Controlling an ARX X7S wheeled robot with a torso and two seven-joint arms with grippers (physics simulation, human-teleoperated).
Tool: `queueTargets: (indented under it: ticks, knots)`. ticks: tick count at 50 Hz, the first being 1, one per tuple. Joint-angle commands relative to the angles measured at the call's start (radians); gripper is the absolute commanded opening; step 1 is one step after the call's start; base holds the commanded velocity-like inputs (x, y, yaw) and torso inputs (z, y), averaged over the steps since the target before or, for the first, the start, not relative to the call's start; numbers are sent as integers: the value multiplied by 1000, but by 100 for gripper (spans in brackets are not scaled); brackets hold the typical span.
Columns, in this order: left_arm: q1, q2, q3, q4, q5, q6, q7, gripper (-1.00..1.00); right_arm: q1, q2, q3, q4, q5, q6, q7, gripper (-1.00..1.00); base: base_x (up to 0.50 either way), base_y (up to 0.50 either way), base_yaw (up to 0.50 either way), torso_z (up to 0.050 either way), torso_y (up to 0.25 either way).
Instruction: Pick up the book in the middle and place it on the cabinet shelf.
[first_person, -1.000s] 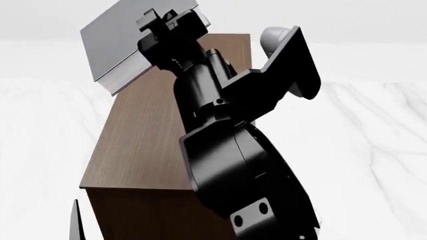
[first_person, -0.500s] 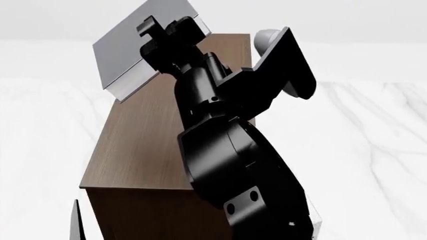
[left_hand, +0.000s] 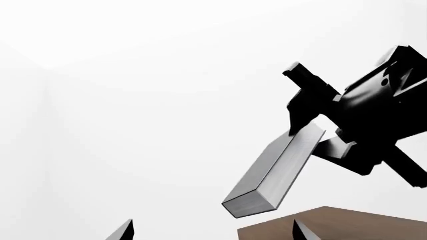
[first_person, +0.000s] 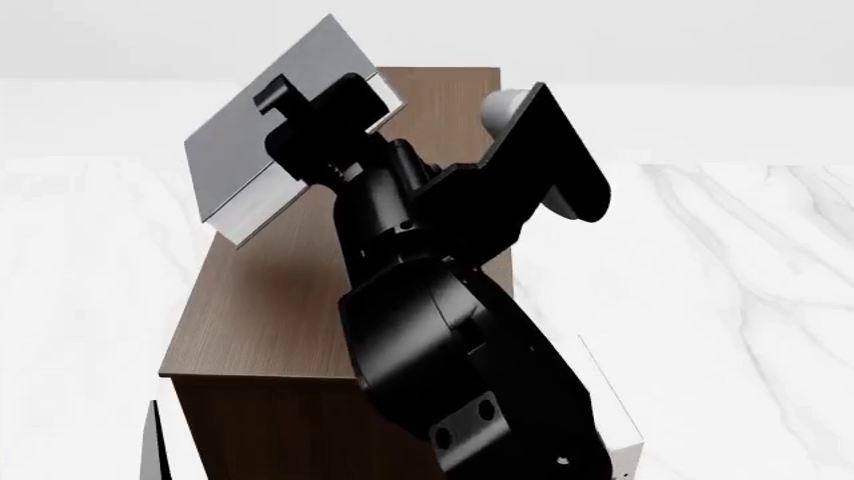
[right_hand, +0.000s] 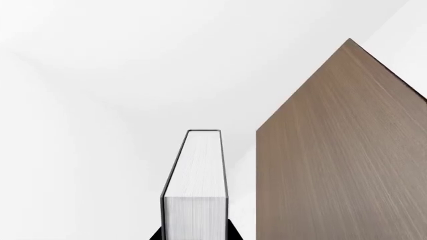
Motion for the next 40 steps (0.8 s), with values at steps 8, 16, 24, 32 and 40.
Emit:
queueTargets:
  ticks: [8,16,24,32,40]
  knots:
    - [0,15,-22,1,8,0,11,100,-7,-7,2,-10,-37,-13,-36,-100,0,0,0,1,1]
    - [0,14,-19,2,8,-1,10,100,-1,1,1,5,-35,-27,-37,-100,0,0,0,0,1]
    - [-1,12,-17,1,9,-1,8,100,-16,6,-7,13,-34,-39,-38,-100,0,0,0,0,1]
    - [-3,12,-13,-2,6,-2,8,100,-47,1,-34,-1,-30,-38,-27,-100,0,0,0,0,1]
    - [-3,10,-13,-4,4,-5,6,100,-76,3,-65,-15,-29,-33,-21,-100,0,0,0,0,1]
